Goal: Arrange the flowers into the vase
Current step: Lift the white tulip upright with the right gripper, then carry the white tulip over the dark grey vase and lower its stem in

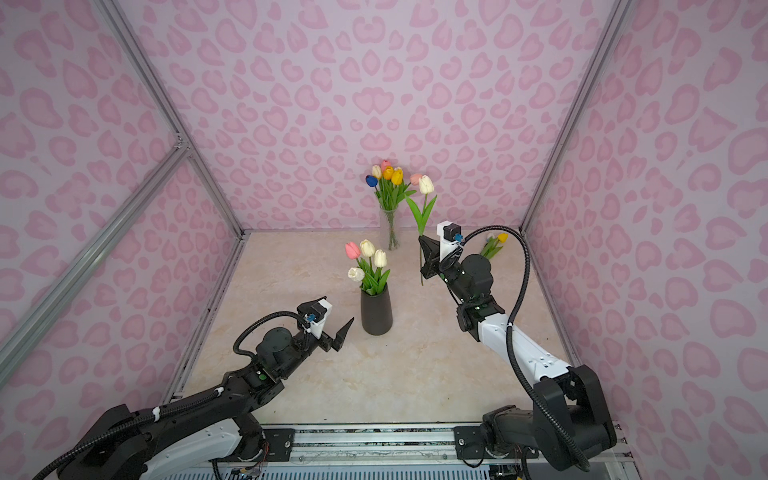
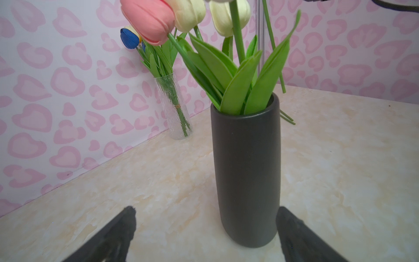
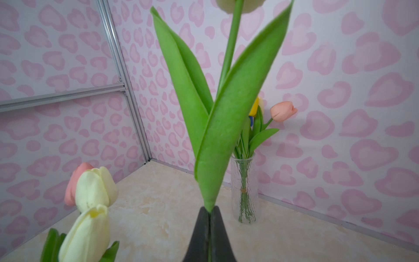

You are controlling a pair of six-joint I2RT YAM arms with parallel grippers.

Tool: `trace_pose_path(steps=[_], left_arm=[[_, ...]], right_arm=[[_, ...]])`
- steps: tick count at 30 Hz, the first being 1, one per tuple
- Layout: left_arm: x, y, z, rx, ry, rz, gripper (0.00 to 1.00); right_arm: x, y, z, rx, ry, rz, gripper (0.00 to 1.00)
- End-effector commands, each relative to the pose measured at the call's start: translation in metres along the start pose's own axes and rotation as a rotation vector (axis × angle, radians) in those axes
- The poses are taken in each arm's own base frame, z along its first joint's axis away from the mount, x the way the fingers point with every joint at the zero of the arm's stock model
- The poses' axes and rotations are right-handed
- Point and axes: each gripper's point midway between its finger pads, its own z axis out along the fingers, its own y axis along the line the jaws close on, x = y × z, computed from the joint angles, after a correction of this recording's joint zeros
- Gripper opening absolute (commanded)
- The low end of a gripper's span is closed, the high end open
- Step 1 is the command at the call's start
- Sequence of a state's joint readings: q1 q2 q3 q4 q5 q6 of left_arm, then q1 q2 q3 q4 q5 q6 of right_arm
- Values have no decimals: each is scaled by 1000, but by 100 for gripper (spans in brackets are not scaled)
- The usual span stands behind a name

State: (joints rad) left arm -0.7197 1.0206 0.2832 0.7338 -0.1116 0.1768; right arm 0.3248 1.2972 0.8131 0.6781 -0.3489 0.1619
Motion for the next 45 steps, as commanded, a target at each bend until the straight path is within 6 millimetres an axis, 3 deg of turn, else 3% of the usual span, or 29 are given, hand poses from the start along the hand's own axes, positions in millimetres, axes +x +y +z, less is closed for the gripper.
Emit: trace_pose_path(steps=[1, 8, 14, 19, 26, 35, 45], left_arm=[[-10, 2, 1, -6, -38, 0, 97], [-9, 1, 2, -4, -34, 0, 97], [-12, 0, 0, 3, -41, -1, 97], [-15, 2, -2, -1, -48, 1, 97], [-16, 2, -4, 0, -53, 0, 97], [-18, 0, -1, 11, -54, 0, 97], [-12, 0, 2, 7, -37, 4, 97]], right_arm=[[-30, 14, -5, -41, -103, -11, 0], [-70, 48, -18, -152, -239, 42, 0], [-78, 84, -16, -255, -248, 59, 0], [-73, 104, -15, -313, -234, 57, 0], [-59, 116, -13, -383, -247, 84, 0], [-42, 117, -1, -411, -239, 159, 0], [-12, 112, 2, -365, -160, 118, 0]])
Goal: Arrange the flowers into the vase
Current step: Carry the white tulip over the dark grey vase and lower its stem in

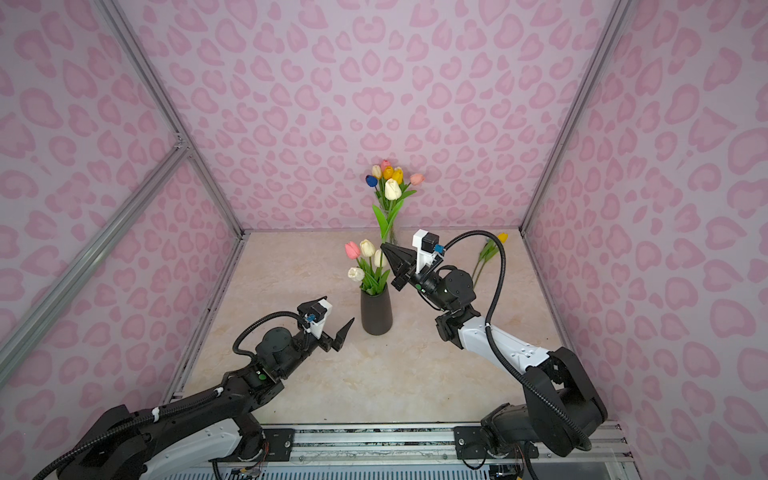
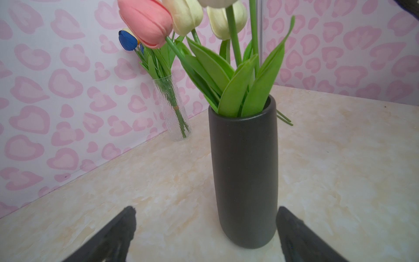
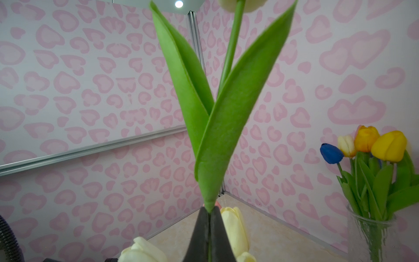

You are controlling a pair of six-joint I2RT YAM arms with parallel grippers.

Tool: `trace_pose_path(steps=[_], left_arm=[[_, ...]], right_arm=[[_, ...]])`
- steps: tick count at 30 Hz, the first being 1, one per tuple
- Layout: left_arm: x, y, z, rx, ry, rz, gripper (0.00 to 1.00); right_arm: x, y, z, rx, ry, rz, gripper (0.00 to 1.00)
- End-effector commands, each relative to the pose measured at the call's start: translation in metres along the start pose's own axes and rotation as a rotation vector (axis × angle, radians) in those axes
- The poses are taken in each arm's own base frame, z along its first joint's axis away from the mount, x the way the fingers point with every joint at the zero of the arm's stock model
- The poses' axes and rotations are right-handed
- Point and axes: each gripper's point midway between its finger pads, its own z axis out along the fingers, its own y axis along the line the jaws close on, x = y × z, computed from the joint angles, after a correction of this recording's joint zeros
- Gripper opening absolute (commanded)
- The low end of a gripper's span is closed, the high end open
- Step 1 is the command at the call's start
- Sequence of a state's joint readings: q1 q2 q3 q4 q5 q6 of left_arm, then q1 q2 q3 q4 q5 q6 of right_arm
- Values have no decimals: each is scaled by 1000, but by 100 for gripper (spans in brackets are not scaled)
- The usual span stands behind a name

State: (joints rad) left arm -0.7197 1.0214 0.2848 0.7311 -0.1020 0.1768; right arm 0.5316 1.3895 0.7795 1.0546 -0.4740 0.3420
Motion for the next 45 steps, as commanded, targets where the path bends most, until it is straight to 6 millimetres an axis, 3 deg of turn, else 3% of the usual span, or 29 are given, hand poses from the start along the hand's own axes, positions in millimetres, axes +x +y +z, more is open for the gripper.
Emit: trace_pose_path(steps=[1, 22, 38, 41, 45], left_arm=[[-12, 1, 2, 0, -37, 4, 97], [-11, 1, 3, 1, -32, 3, 97], [-9, 0, 5, 2, -25, 3, 97], [-9, 0, 4, 0, -26, 4, 97], [-9, 0, 5, 4, -25, 2, 97]], right_arm=[[7, -2, -3, 18, 27, -41, 0], [50, -13, -11, 56, 162, -126, 0], [73, -5, -30, 86, 264, -178, 0], [77, -4, -32, 88, 279, -179, 8], [80, -5, -36, 98, 303, -193, 11]])
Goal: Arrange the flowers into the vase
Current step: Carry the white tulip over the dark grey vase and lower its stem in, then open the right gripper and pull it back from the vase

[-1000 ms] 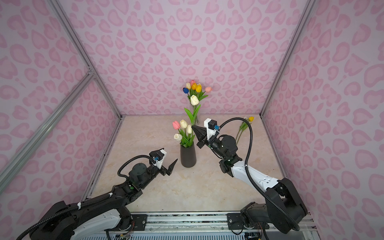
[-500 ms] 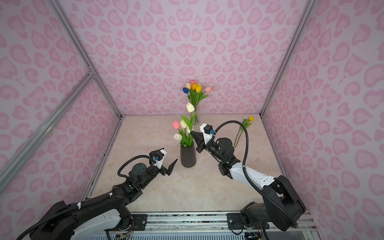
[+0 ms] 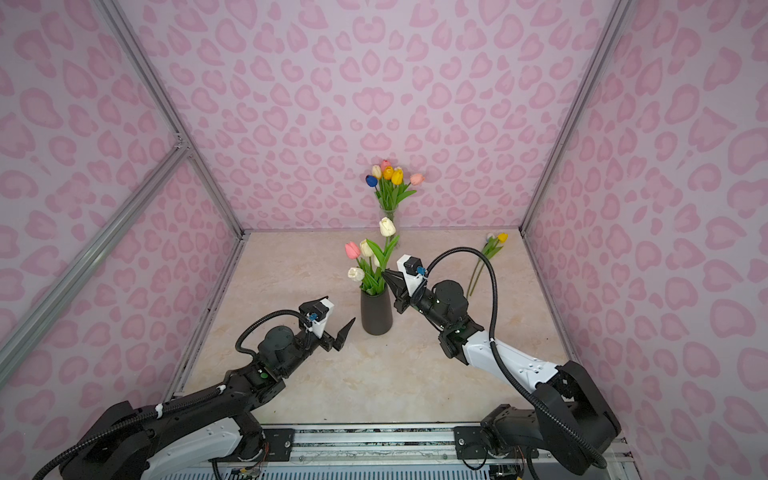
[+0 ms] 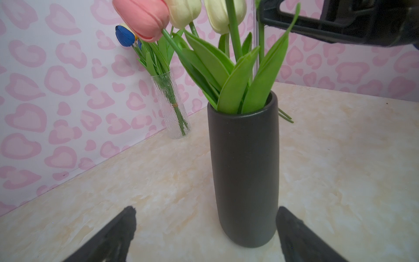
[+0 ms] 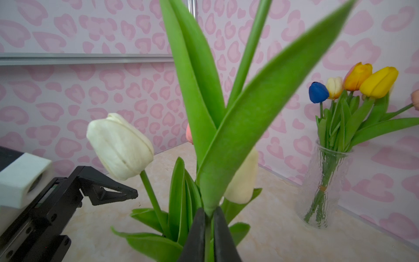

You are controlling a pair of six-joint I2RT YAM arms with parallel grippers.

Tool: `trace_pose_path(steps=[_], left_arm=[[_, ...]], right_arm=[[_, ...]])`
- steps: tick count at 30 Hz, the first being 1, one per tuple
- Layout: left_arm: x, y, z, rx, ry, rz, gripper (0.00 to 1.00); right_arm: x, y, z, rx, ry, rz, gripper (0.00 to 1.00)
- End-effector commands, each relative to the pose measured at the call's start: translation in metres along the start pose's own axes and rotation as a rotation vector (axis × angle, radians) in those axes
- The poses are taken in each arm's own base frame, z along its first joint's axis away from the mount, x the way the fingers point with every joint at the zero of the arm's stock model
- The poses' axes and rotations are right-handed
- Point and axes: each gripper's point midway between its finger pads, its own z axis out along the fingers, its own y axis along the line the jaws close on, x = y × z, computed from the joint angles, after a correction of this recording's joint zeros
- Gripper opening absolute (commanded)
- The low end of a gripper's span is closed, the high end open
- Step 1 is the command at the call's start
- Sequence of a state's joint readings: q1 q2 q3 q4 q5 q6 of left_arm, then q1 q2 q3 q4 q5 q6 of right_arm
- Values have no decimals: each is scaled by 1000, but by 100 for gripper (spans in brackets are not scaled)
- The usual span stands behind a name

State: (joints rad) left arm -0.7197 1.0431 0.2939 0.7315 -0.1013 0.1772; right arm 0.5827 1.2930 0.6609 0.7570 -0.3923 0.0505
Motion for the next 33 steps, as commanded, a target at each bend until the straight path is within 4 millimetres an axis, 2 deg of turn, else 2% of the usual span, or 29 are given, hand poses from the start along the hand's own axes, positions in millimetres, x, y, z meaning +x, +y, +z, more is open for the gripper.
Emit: trace_pose_path(steps=[1, 7, 9, 13, 18, 24, 29, 33], left_arm=[[-11, 1, 1, 1, -36, 1, 97], [-10, 0, 2, 2, -32, 1, 97], [-10, 1, 2, 0, -32, 0, 97], [-11, 1, 2, -3, -33, 0, 97], [-10, 2, 2, -6, -32, 2, 97], [-8, 1, 4, -1, -24, 1, 97], [-8, 1, 4, -3, -22, 0, 97], [-7, 1, 4, -4, -20, 1, 97]], right_arm=[[4, -1, -2, 12, 20, -22, 11], [-1, 1, 1, 5, 11, -30, 11], [-2, 7, 5, -14, 14, -37, 7], [0, 14, 9, -34, 28, -45, 6], [7, 9, 5, -5, 50, -51, 7], [16, 11, 3, -8, 104, -67, 19], [17, 9, 1, 7, 109, -81, 21], [7, 6, -3, 30, 76, -92, 21]])
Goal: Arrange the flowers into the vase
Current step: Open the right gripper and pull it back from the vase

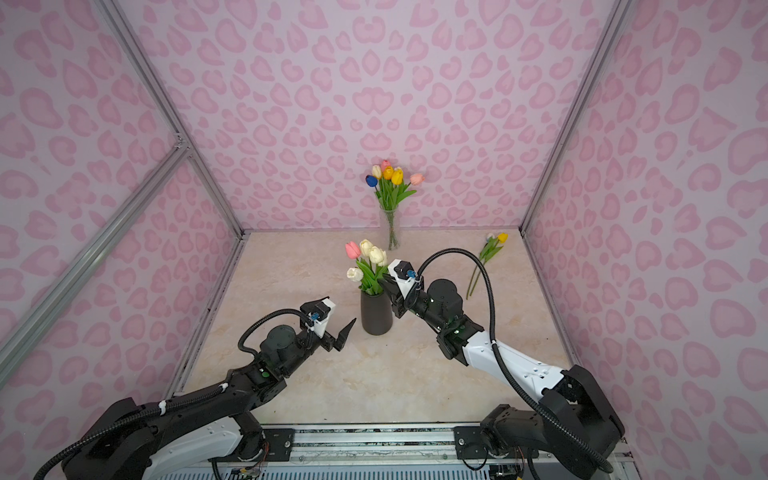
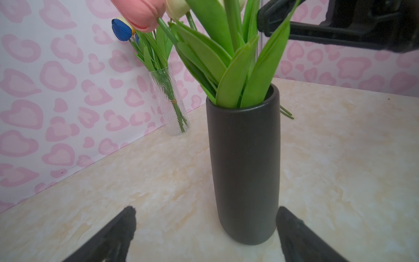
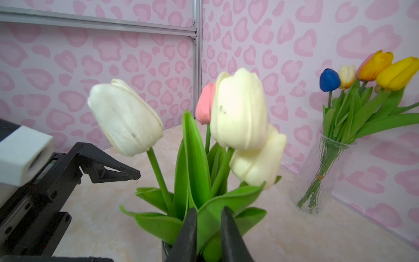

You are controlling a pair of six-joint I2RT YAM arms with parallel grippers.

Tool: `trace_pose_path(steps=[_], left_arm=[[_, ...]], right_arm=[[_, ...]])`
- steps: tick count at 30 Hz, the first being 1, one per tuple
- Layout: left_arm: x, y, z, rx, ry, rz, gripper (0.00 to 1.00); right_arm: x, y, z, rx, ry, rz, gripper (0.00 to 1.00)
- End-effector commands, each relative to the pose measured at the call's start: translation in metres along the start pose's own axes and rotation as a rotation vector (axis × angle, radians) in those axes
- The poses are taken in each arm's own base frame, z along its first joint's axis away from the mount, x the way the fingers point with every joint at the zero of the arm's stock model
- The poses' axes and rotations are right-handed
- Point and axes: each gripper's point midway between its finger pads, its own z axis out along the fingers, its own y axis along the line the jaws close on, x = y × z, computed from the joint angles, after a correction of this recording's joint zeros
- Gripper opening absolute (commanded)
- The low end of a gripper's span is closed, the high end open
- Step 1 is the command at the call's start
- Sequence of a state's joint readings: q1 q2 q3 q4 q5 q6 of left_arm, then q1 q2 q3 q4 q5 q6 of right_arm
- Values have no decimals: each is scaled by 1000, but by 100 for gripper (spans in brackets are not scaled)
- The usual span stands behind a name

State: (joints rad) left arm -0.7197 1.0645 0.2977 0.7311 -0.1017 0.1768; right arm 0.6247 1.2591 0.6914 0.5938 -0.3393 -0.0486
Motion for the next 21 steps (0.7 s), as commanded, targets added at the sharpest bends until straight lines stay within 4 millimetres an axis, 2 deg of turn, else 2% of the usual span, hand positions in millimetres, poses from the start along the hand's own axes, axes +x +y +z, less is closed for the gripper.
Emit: trace_pose_path(steps=[1, 7, 12, 21], left_arm=[[-13, 2, 1, -7, -40, 0, 97], [-13, 2, 1, -7, -41, -1, 97], [-17, 5, -4, -20, -54, 3, 97], [-24, 9, -11, -34, -80, -2, 97]], right_arm=[[-7, -4, -5, 29, -29, -23, 22], [-30, -12, -16, 87, -111, -38, 24], [-49, -29, -27, 180, -193, -26, 28], [-56, -67, -32, 323, -265, 20, 30]])
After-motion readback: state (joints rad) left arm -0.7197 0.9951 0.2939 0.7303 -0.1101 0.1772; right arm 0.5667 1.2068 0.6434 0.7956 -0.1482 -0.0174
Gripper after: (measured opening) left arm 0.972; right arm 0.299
